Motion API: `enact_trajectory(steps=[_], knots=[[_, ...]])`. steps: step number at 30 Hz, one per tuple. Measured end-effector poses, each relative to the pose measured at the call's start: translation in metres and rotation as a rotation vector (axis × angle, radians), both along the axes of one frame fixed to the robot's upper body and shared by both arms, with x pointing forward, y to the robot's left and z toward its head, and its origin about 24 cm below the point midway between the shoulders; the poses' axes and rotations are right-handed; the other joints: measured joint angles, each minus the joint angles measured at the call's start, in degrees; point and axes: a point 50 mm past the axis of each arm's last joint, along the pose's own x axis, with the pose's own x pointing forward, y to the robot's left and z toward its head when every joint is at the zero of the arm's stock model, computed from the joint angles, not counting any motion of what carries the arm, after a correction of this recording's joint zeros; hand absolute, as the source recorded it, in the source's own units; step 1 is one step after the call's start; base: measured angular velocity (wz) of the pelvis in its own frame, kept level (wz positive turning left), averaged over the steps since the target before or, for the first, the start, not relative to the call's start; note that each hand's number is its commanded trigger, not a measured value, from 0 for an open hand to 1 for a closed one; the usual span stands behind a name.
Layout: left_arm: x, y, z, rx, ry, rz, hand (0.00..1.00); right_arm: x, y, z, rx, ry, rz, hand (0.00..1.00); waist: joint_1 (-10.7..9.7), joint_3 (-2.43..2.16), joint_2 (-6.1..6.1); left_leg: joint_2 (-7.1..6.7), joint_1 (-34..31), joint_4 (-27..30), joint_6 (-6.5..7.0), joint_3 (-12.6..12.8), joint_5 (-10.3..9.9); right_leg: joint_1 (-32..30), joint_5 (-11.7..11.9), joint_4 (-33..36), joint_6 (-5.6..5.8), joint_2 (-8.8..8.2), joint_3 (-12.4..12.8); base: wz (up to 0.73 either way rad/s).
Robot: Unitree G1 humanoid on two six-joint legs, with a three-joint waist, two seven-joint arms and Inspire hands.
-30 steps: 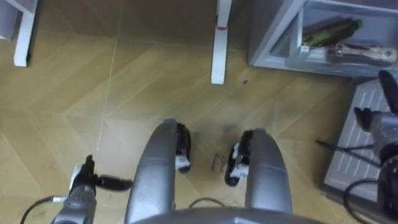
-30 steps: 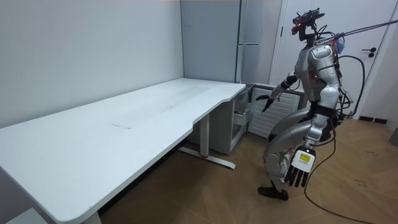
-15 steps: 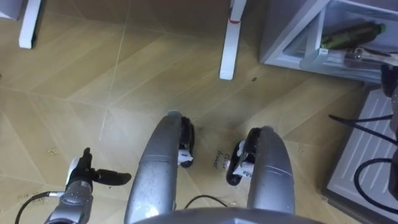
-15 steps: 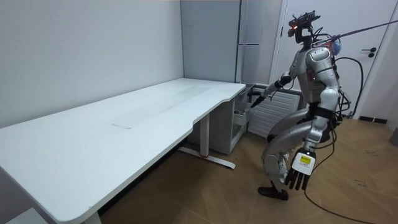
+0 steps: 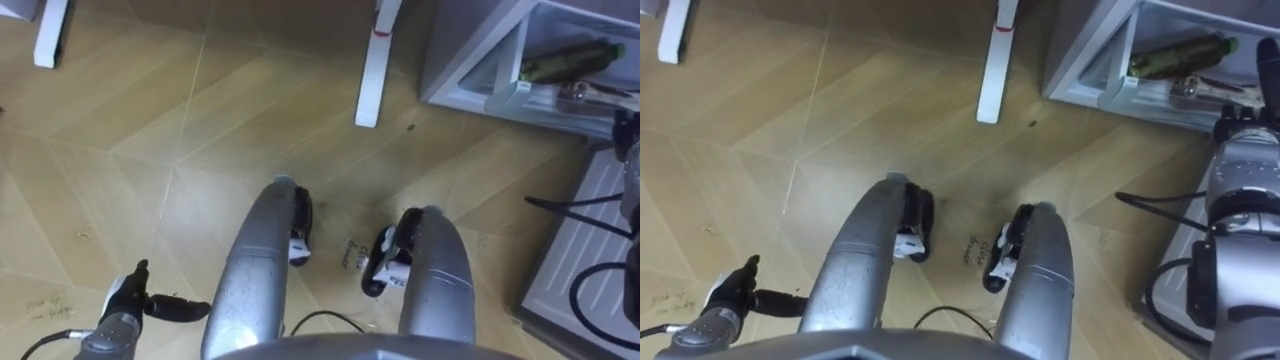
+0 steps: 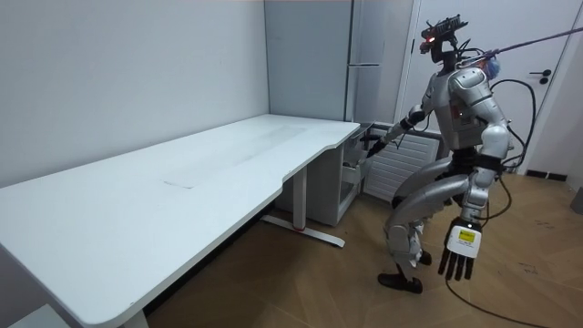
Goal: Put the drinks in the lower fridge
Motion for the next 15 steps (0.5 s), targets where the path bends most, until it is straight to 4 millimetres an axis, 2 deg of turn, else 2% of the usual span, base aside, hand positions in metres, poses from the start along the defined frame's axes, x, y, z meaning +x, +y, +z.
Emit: enact_trajectory(steps=[4, 7, 10, 13, 15], knots=[[0.001, 0.002, 0.001, -0.004, -0.003, -0.009, 0.00, -0.003, -0.001, -0.002, -0.010, 0.017, -0.017, 0.00, 1.0, 0.12, -0.23, -0.14, -0.1, -0.5, -0.88, -0.6, 0.5, 0.1, -0.1, -0.1, -0.28, 0.06, -0.4, 0.07], [-0.005, 0.003, 0.001, -0.014, 0.012, -0.015, 0.00, -0.008, -0.001, -0.006, -0.018, 0.033, -0.027, 0.00, 1.2, 0.13, -0.24, -0.17, -0.2, -1.3, -1.71, -1.1, 1.1, 0.6, -0.1, -0.5, -0.89, -0.69, -1.7, 0.18], [-0.011, 0.004, 0.001, -0.018, 0.027, -0.020, 0.00, -0.010, -0.002, -0.008, -0.021, 0.037, -0.040, 0.00, 1.3, 0.18, -0.38, -0.18, -0.3, -2.8, -1.94, -1.4, 2.5, 0.7, 0.1, -1.2, -1.13, -1.14, -2.4, 0.20], [-0.013, 0.005, 0.001, -0.020, 0.037, -0.024, 0.00, -0.011, -0.002, -0.009, -0.024, 0.041, -0.046, 0.00, 1.4, 0.31, -0.73, -0.42, -0.5, -4.4, -2.63, -1.5, 3.0, 0.7, 0.2, -1.8, -1.62, -2.64, -3.7, 0.16], [-0.012, 0.005, 0.003, -0.017, 0.036, -0.036, 0.00, -0.011, -0.002, -0.009, -0.027, 0.040, -0.046, 0.00, 1.5, 0.34, -0.78, 0.17, -1.0, -5.5, -3.58, -1.4, 3.6, 0.3, 0.5, -2.6, -2.08, -3.03, -4.8, 0.12]])
